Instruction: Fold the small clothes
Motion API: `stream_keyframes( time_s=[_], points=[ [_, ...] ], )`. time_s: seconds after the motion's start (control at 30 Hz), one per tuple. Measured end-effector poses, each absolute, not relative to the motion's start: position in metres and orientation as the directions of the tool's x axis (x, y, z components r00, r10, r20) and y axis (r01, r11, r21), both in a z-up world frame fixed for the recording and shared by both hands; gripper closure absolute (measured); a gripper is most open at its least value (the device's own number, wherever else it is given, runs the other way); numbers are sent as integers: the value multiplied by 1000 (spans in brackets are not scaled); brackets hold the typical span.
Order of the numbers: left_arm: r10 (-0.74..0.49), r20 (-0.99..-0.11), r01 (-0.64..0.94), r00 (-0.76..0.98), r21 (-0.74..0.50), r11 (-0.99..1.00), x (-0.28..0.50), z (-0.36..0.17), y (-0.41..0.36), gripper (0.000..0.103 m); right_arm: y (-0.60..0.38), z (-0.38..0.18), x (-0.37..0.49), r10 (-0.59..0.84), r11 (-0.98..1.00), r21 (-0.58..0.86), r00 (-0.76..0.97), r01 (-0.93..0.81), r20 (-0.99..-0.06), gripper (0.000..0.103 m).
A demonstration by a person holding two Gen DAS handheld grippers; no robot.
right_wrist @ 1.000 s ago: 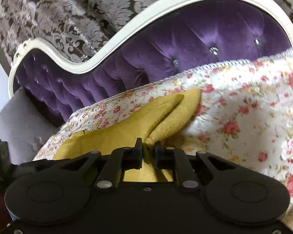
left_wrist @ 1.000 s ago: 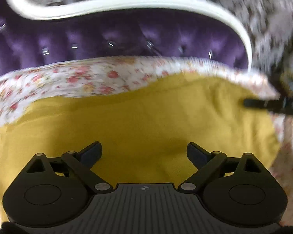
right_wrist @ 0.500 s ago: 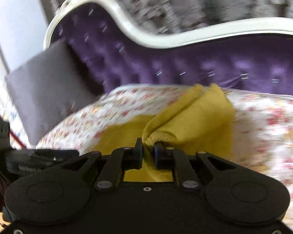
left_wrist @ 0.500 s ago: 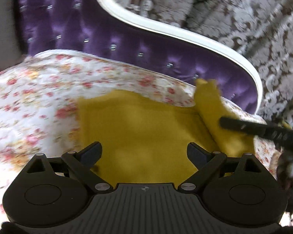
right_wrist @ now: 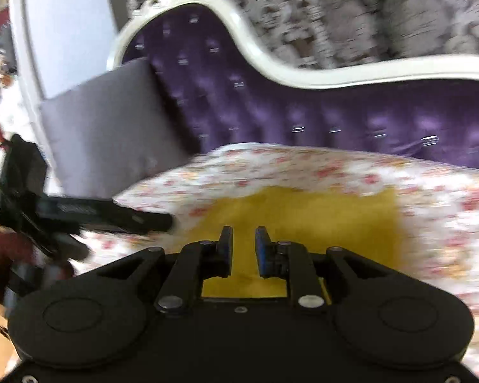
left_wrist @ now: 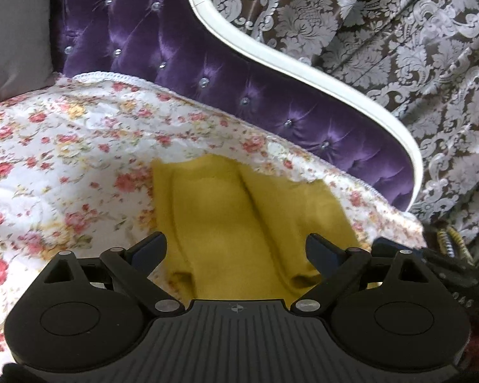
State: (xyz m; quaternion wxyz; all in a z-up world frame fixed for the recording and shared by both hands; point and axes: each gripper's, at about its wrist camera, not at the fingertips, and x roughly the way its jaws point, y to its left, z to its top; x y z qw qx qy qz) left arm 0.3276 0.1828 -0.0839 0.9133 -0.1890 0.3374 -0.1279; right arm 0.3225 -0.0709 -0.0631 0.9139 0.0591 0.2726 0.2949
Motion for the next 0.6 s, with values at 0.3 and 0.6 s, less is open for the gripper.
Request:
stream_keyframes(
  time_s=[0.3,0.6],
  points=[
    [-446,-589,173,674,-461,870,357,-84,145,8,-69,-83,290,456,861,44,731,-506,-508,29],
    [-503,-654,143,565,-523,840,398,-114,124,8,-64,-100,308,492,817,8,689,-577,-532,28]
  ],
)
